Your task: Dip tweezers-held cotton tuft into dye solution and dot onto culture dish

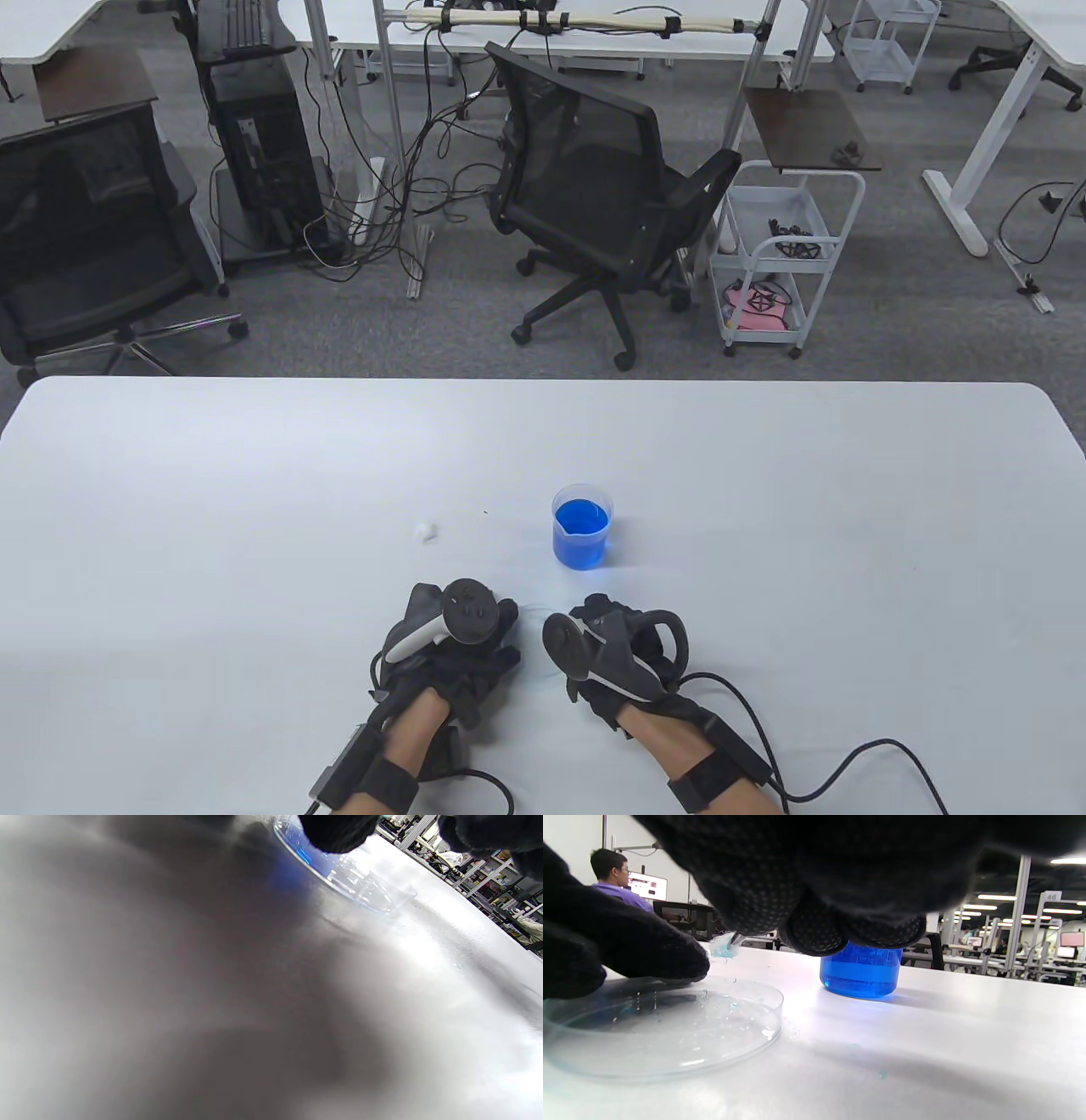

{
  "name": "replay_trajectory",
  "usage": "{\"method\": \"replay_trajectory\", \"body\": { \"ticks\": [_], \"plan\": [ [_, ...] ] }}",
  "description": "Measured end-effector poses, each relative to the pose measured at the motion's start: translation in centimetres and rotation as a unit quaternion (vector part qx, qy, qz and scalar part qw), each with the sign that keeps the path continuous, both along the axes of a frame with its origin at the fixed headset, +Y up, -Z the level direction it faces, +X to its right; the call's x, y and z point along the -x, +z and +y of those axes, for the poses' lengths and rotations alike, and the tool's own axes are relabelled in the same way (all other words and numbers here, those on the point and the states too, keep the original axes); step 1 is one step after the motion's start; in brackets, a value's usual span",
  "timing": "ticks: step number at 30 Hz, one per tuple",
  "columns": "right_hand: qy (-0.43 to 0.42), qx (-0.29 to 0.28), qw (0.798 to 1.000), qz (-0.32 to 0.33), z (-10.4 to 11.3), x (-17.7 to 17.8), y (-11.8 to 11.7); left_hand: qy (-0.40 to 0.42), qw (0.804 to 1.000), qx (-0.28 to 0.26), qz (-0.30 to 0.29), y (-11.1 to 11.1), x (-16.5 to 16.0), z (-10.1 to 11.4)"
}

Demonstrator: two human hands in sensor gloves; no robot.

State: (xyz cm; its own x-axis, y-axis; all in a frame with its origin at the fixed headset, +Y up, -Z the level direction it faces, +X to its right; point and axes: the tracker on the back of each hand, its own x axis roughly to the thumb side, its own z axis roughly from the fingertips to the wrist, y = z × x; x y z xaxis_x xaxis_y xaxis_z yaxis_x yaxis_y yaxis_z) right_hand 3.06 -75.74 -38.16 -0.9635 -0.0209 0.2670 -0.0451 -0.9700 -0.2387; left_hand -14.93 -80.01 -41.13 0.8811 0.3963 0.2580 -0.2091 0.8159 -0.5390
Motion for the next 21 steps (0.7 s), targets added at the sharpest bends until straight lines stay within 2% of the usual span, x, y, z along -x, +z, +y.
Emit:
{"method": "replay_trajectory", "body": {
  "ticks": [9,18,21],
  "plan": [
    [0.031,0.026,0.999,0.006,-1.8,0.7,-0.1,-0.003,1.0,0.002,0.0,0.0,-0.1,0.0],
    [-0.006,-0.002,1.0,0.004,0.1,0.6,-0.3,-0.003,1.0,0.002,0.0,0.0,-0.1,0.0],
    [0.005,0.007,1.0,0.007,-0.3,1.1,-0.3,-0.005,1.0,0.003,0.0,0.0,-0.1,0.1]
  ]
}}
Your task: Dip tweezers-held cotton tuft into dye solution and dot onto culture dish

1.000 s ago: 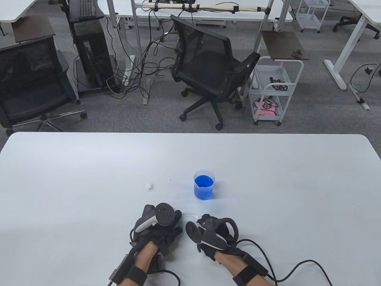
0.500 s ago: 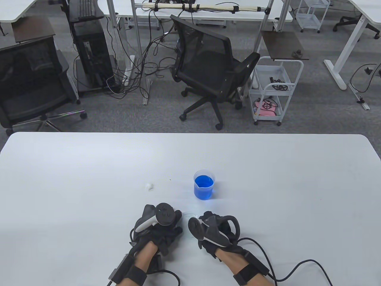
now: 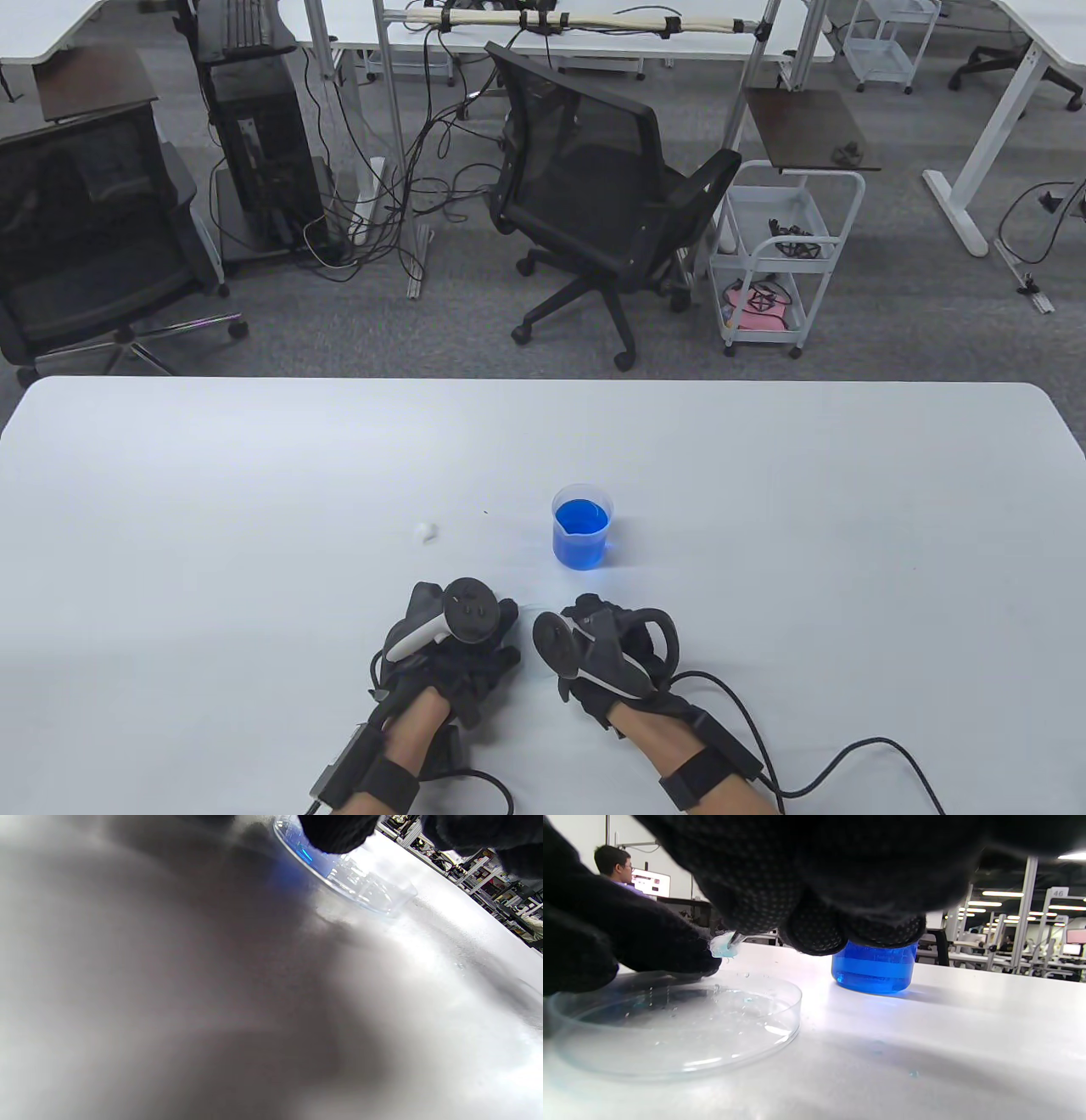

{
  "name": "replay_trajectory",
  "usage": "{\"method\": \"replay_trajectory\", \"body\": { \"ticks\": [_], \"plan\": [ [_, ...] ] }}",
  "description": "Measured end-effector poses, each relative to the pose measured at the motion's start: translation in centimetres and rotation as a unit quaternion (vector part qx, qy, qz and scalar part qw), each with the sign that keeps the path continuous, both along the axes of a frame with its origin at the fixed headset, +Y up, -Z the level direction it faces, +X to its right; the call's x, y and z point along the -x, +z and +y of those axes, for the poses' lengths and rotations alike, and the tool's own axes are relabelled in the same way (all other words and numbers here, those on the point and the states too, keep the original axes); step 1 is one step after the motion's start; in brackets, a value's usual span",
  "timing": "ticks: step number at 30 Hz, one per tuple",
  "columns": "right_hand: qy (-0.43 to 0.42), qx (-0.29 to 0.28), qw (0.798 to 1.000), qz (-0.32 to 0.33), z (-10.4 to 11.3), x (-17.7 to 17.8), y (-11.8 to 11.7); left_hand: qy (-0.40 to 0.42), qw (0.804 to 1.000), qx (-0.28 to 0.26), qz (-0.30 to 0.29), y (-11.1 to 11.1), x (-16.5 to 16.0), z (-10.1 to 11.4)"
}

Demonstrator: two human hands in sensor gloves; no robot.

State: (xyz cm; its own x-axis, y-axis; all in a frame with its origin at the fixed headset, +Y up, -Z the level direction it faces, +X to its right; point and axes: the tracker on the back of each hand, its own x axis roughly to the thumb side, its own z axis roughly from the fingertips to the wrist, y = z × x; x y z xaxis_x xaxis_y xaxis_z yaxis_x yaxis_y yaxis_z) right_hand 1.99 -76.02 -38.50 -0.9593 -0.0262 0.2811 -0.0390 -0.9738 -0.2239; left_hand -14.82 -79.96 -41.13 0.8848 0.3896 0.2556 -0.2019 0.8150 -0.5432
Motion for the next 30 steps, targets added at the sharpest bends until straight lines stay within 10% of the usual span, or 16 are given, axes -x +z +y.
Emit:
{"method": "replay_trajectory", "body": {
  "ticks": [30],
  "plan": [
    [0.031,0.012,0.999,-0.01,-1.5,-0.2,-0.4,0.0,1.0,-0.001,0.001,0.1,0.0,0.0]
  ]
}}
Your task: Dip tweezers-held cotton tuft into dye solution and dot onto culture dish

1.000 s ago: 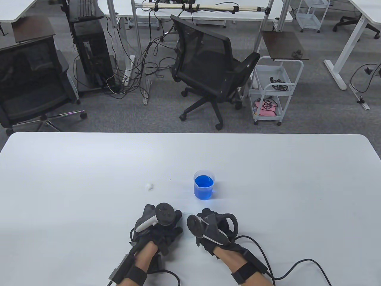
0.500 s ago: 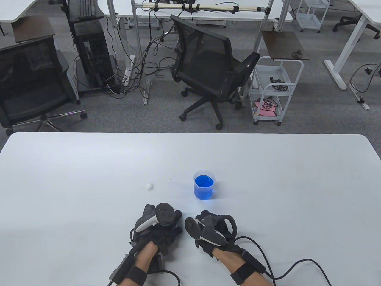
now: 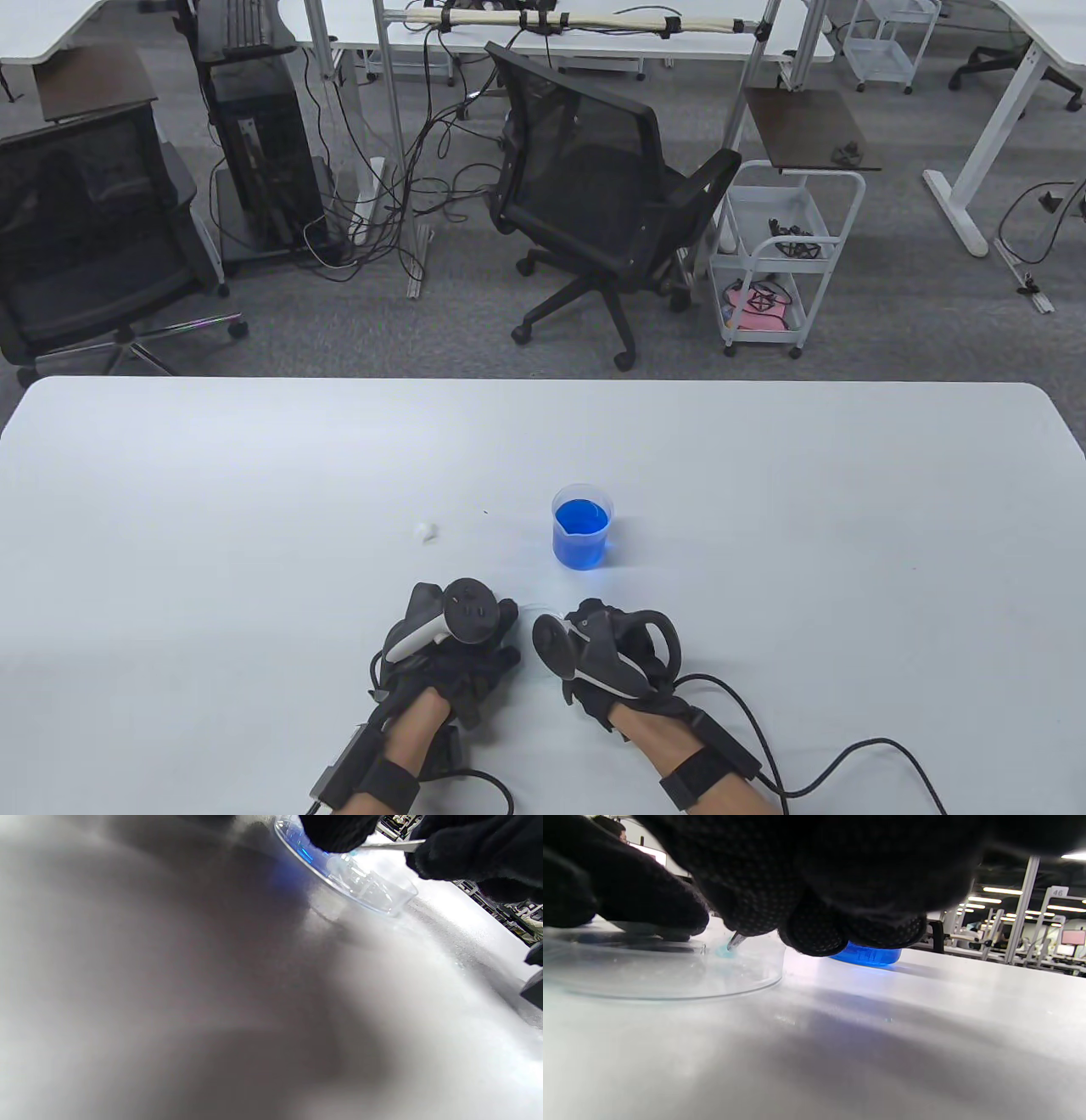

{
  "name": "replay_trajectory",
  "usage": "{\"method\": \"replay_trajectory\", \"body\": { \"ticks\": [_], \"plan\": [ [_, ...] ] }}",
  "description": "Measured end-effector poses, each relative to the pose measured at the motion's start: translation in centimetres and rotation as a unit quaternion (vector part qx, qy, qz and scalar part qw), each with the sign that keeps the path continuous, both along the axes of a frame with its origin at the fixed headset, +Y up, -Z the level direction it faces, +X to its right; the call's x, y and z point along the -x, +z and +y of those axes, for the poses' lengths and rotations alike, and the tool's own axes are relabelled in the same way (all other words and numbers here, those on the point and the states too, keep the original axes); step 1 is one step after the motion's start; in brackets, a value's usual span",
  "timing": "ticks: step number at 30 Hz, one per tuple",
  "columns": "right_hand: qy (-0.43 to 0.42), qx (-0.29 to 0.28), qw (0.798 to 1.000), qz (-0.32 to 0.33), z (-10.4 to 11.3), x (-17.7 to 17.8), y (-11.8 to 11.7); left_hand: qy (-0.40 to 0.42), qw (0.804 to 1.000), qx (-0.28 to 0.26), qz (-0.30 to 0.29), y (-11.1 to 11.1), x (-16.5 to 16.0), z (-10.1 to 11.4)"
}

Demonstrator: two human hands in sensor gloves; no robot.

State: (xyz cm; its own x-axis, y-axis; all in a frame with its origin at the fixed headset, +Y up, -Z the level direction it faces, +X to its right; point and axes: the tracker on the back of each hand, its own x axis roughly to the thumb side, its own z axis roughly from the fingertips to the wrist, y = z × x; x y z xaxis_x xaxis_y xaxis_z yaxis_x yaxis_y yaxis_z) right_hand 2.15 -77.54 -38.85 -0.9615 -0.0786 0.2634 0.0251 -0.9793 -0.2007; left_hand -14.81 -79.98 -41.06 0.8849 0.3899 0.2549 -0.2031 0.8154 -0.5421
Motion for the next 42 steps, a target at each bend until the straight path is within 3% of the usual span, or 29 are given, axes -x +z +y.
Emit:
{"method": "replay_trajectory", "body": {
  "ticks": [6,14,27,37,42],
  "plan": [
    [0.004,0.001,1.0,-0.001,-0.1,0.0,0.1,0.0,1.0,0.0,0.0,0.0,0.0,0.0],
    [-0.039,-0.026,0.999,-0.008,2.1,-1.2,0.4,0.0,1.0,0.001,0.0,0.0,0.0,0.0],
    [0.001,0.009,1.0,-0.008,-0.1,-0.9,0.3,-0.003,1.0,0.001,0.001,0.0,0.0,0.1],
    [-0.04,-0.016,0.999,-0.007,2.3,-2.1,1.5,-0.003,1.0,0.002,0.002,-0.1,0.1,0.1],
    [-0.025,0.002,1.0,0.001,1.3,-1.9,1.7,-0.002,1.0,0.003,0.004,-0.1,0.1,0.1]
  ]
}}
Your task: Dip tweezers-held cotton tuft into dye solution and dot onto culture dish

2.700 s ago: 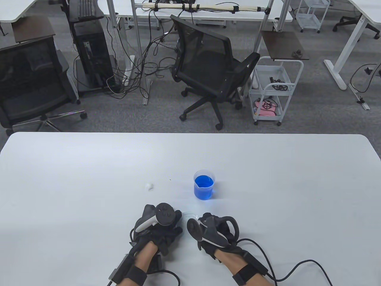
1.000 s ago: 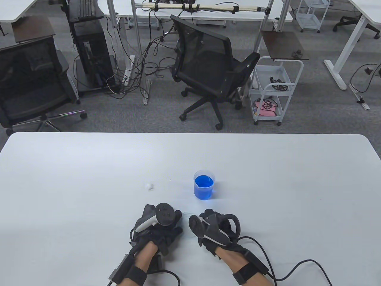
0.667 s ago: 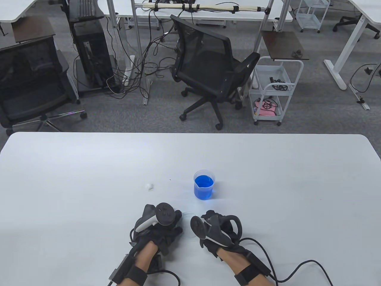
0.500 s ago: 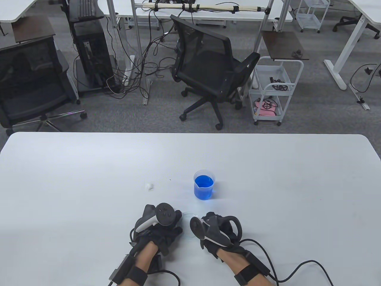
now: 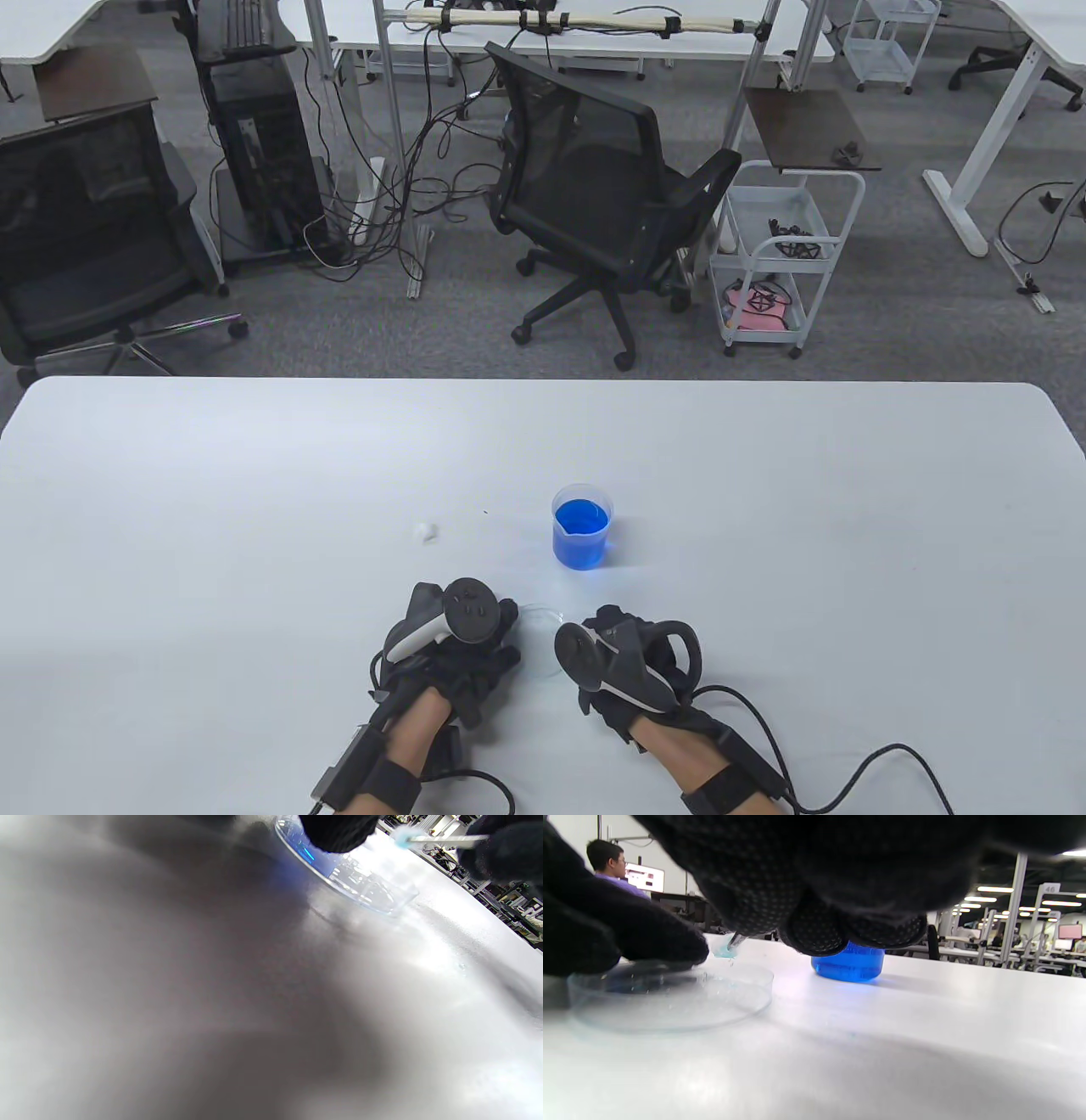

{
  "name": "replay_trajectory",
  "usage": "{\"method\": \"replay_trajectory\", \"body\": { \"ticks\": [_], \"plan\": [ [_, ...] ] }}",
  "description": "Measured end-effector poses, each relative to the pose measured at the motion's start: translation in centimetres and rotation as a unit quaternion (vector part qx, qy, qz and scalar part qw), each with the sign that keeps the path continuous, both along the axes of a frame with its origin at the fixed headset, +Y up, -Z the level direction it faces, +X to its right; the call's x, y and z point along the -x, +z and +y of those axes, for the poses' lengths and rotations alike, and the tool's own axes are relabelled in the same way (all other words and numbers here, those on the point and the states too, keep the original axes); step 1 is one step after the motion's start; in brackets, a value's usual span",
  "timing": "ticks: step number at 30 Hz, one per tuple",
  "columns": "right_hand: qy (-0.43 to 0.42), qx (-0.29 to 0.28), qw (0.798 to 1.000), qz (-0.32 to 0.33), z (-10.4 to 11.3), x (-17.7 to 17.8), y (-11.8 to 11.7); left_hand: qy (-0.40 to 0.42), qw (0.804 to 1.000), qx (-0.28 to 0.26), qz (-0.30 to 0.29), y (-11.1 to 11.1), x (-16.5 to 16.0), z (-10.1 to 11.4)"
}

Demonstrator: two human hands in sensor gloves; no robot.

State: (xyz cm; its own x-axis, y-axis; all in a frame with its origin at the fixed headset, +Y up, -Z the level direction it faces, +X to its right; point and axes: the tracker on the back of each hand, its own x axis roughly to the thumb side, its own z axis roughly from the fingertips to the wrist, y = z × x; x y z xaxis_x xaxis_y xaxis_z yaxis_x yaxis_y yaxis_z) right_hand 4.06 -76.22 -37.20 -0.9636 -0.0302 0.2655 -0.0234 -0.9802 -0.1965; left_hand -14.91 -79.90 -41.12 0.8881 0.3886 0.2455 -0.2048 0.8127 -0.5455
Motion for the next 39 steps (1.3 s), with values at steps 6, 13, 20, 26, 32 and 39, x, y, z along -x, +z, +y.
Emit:
{"method": "replay_trajectory", "body": {
  "ticks": [6,13,20,26,32,39],
  "plan": [
    [0.023,0.015,1.0,0.005,-1.2,0.6,-0.1,0.001,1.0,0.0,0.0,0.0,0.1,0.0],
    [0.0,-0.004,1.0,0.005,0.2,0.4,0.2,0.002,1.0,0.0,0.0,0.0,0.1,0.0],
    [-0.01,-0.01,1.0,0.014,0.6,0.8,0.7,0.002,1.0,0.0,0.0,0.0,0.1,0.0],
    [0.022,0.01,1.0,0.021,-1.2,1.8,0.1,0.001,1.0,0.0,0.0,-0.1,0.1,0.0],
    [0.014,0.003,1.0,0.017,-0.7,1.8,0.0,0.001,1.0,0.0,-0.001,0.0,0.0,0.0],
    [-0.007,-0.012,1.0,0.01,0.2,1.6,-0.5,0.001,1.0,0.0,-0.001,0.0,0.0,0.0]
  ]
}}
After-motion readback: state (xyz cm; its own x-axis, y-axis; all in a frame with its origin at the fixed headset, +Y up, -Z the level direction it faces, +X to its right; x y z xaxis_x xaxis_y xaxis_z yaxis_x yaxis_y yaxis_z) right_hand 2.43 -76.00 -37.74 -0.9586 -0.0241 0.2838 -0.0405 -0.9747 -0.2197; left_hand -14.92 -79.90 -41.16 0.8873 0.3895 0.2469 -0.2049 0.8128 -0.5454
